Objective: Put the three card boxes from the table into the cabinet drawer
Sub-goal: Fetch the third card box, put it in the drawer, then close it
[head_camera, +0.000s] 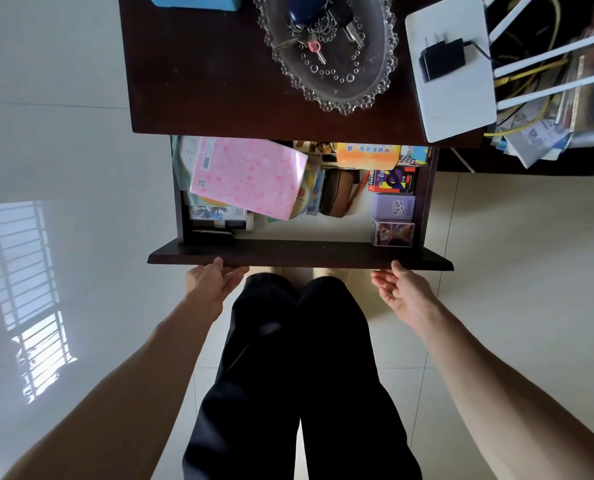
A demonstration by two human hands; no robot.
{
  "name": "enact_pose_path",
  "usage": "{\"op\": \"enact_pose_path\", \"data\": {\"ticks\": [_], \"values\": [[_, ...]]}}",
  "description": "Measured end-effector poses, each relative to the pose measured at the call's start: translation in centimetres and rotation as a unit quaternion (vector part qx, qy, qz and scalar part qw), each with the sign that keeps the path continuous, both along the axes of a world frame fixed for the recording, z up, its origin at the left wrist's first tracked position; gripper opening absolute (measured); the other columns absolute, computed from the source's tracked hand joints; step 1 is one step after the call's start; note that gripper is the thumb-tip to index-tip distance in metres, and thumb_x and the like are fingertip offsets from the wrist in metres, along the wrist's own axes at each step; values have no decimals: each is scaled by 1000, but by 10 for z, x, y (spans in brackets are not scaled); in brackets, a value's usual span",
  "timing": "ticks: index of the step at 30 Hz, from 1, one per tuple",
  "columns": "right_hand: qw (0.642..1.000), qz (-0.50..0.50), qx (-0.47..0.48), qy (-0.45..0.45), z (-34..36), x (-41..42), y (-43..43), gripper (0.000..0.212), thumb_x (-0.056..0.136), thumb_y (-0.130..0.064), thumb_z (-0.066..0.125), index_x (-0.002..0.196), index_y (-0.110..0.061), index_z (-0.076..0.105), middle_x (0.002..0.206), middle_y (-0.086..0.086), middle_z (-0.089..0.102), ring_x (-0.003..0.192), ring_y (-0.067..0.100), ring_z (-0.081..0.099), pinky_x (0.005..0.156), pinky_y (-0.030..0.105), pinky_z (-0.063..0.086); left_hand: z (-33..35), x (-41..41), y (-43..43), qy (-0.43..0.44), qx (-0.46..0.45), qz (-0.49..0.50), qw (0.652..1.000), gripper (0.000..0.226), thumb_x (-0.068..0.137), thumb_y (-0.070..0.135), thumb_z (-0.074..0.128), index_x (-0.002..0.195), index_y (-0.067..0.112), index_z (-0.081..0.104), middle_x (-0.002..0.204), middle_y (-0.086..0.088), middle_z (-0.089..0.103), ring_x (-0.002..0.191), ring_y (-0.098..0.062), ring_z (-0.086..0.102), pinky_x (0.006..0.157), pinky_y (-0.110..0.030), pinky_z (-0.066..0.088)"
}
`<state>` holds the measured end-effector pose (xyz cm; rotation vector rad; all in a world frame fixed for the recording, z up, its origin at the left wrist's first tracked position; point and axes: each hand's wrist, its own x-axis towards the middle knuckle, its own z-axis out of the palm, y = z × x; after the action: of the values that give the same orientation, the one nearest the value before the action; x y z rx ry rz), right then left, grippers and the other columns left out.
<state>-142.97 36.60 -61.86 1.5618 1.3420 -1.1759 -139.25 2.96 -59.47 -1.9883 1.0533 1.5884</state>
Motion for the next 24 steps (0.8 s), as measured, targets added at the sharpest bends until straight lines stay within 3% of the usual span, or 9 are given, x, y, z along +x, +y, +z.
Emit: {"op": "enact_pose_path", "data": {"ticks": [8, 14, 19, 24], "values": [[1000, -12, 16, 23, 0, -11, -8, 30, 106, -31, 51, 92, -8, 65, 68, 2, 78, 77, 16, 73, 66, 28, 48, 7, -16, -3, 15, 13, 9, 1000, 14, 101, 10, 44, 100, -1, 53, 63, -15, 74, 76, -28, 76, 69, -31, 62], [998, -9, 28, 51, 0, -34, -13, 29, 105, -30, 51, 89, -9, 63, 64, 0, 77, 74, 15, 72, 66, 27, 47, 9, -37, -3, 27, 6, 15, 999, 15, 101, 8, 44, 109, -2, 52, 80, -21, 72, 79, -30, 75, 68, -31, 62], [997, -29, 26, 71, 0, -49, -17, 29, 105, -29, 54, 87, -8, 63, 62, 2, 76, 65, 13, 72, 66, 26, 51, 9, -53, -9, 41, 4, 8, 999, 16, 100, 7, 45, 112, -1, 50, 90, -24, 71, 85, -34, 75, 55, -27, 61], [994, -32, 22, 99, 0, -69, -20, 29, 105, -29, 54, 88, -7, 63, 65, 4, 76, 56, 11, 72, 61, 24, 52, 6, -71, -10, 54, -7, 15, 998, 7, 99, 5, 46, 101, 1, 51, 86, -23, 71, 78, -31, 75, 50, -25, 59]]}}
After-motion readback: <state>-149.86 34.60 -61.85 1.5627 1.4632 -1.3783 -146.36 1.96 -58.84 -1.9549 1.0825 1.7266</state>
